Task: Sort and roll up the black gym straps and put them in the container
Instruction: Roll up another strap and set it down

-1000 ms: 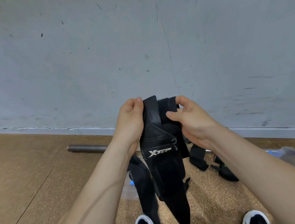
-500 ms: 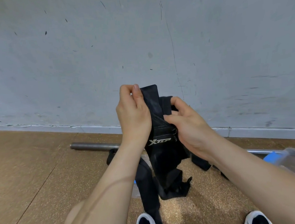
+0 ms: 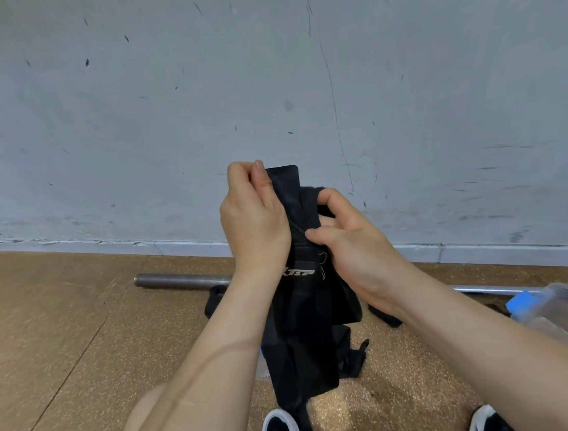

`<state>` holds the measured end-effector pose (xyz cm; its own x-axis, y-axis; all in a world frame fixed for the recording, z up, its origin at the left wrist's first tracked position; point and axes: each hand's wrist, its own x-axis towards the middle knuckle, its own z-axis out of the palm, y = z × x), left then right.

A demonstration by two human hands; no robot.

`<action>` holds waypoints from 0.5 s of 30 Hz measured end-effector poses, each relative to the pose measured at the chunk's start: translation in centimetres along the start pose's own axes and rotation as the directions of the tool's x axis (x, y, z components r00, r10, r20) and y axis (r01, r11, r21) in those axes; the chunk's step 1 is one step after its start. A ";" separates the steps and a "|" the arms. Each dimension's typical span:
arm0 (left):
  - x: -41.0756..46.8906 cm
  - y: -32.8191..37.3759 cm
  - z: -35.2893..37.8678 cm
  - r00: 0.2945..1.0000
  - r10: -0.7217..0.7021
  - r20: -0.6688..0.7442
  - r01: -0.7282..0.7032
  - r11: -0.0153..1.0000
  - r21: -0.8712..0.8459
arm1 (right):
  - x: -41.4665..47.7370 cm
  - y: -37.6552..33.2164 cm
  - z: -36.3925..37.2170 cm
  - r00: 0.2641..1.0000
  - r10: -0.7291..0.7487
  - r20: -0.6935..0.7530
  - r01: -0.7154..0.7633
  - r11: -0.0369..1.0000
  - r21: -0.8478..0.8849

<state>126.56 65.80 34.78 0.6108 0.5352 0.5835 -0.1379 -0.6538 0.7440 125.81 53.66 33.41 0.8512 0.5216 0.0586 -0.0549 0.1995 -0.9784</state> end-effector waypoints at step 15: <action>0.1 0.1 0.1 0.998 0.060 0.018 -0.063 0.952 0.300 | -0.8 -0.1 1.2 0.996 -0.050 -0.076 0.045 0.997 -0.070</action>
<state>126.69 65.80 34.88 0.6157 0.4849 0.6212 0.0645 -0.8166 0.5735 124.48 54.19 33.72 0.8900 0.4466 0.0923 0.0200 0.1640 -0.9863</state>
